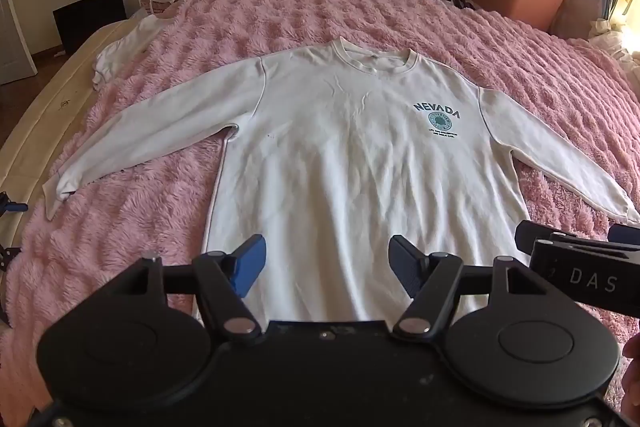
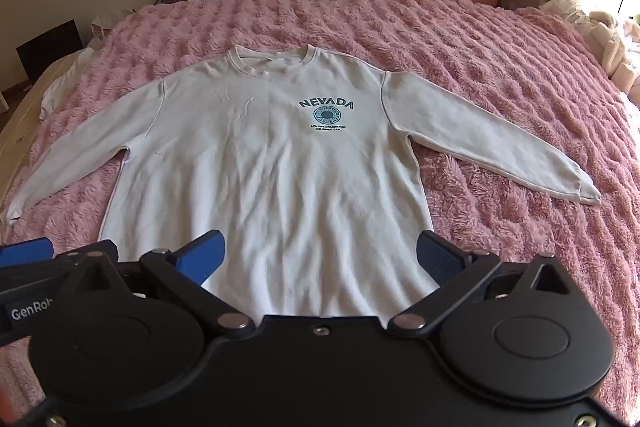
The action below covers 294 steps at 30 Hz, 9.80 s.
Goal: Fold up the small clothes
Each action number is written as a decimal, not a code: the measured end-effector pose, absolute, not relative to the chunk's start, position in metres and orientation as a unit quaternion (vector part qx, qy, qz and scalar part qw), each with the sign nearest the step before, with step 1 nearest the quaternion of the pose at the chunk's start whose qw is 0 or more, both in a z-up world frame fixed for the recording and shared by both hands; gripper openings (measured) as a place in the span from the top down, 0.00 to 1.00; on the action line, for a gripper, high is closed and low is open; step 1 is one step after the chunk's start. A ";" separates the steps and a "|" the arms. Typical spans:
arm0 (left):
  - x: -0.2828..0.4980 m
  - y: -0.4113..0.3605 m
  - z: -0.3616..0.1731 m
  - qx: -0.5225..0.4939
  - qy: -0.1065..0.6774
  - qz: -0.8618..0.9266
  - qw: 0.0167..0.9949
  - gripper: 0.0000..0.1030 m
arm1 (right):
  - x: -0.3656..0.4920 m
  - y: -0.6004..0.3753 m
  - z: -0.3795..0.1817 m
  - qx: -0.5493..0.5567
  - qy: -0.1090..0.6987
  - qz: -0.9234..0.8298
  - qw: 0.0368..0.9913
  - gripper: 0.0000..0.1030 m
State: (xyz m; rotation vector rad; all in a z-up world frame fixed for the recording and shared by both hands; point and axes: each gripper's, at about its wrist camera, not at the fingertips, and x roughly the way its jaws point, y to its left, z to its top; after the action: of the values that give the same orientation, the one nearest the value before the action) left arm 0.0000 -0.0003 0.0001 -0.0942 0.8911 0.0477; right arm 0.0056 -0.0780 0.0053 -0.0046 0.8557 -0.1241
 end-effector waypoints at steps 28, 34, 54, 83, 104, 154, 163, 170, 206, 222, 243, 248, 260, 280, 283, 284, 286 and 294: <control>-0.001 -0.001 0.003 -0.037 0.430 0.022 0.902 0.30 | 0.006 -0.078 0.007 -0.003 0.419 -0.060 0.906 0.00; -0.001 -0.001 0.003 -0.036 0.430 0.026 0.902 0.30 | 0.005 -0.078 0.007 -0.002 0.419 -0.060 0.906 0.00; 0.000 -0.002 0.000 -0.034 0.436 0.030 0.899 0.30 | 0.006 -0.078 0.008 -0.002 0.420 -0.060 0.905 0.00; 0.002 -0.004 -0.002 -0.033 0.440 0.034 0.897 0.30 | 0.003 -0.078 0.004 -0.001 0.421 -0.055 0.905 0.00; 0.027 -0.019 -0.021 -0.053 0.430 -0.048 0.900 0.30 | -0.005 -0.105 -0.005 -0.004 0.339 -0.043 0.940 0.00; 0.319 -0.311 -0.200 -0.090 0.462 -0.262 0.843 0.30 | 0.064 -0.560 -0.171 0.298 0.211 -0.344 0.865 0.90; 0.334 -0.312 -0.203 -0.110 0.486 -0.269 0.824 0.30 | 0.069 -0.540 -0.129 0.276 0.175 -0.313 0.892 0.92; 0.327 -0.260 -0.161 -0.142 0.454 -0.268 0.838 0.30 | 0.090 -0.493 -0.074 0.248 0.142 -0.256 0.923 0.92; 0.172 0.157 -0.120 -0.252 0.393 -0.048 0.883 0.30 | 0.275 -0.041 -0.135 0.205 0.255 0.166 0.930 0.92; 0.263 0.136 -0.138 -0.244 0.371 -0.070 0.893 0.30 | 0.244 -0.055 -0.164 0.168 0.317 0.208 0.910 0.51; 0.315 0.113 -0.177 -0.191 0.369 -0.060 0.908 0.30 | 0.230 -0.207 -0.173 0.074 0.288 -0.022 0.954 0.51; 0.322 0.121 -0.189 -0.210 0.371 -0.079 0.901 0.35 | 0.231 -0.203 -0.174 0.079 0.290 -0.013 0.954 0.51; 0.332 0.120 -0.194 -0.253 0.362 -0.117 0.890 0.98 | 0.230 -0.202 -0.171 0.076 0.296 -0.015 0.952 0.51; 0.319 0.167 -0.192 -0.199 0.359 -0.020 0.912 0.96 | 0.223 -0.199 -0.167 0.075 0.290 -0.029 0.954 0.46; 0.323 0.165 -0.199 -0.192 0.366 -0.018 0.910 0.92 | 0.226 -0.203 -0.167 0.075 0.292 -0.031 0.953 0.43; 0.323 0.166 -0.198 -0.197 0.367 -0.018 0.909 0.92 | 0.228 -0.205 -0.169 0.076 0.296 -0.032 0.952 0.43; 0.320 0.170 -0.191 -0.209 0.368 -0.011 0.906 0.76 | 0.234 -0.207 -0.175 0.076 0.317 -0.038 0.945 0.43; 0.279 0.163 -0.154 -0.211 0.328 -0.050 0.919 0.59 | 0.237 -0.213 -0.188 0.091 0.353 -0.062 0.929 0.43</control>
State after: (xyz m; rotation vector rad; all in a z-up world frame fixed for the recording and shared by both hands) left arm 0.2793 0.1631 -0.1543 -0.4336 0.6742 -0.1033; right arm 0.2370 -0.2129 -0.1883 0.1865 0.7232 -0.1261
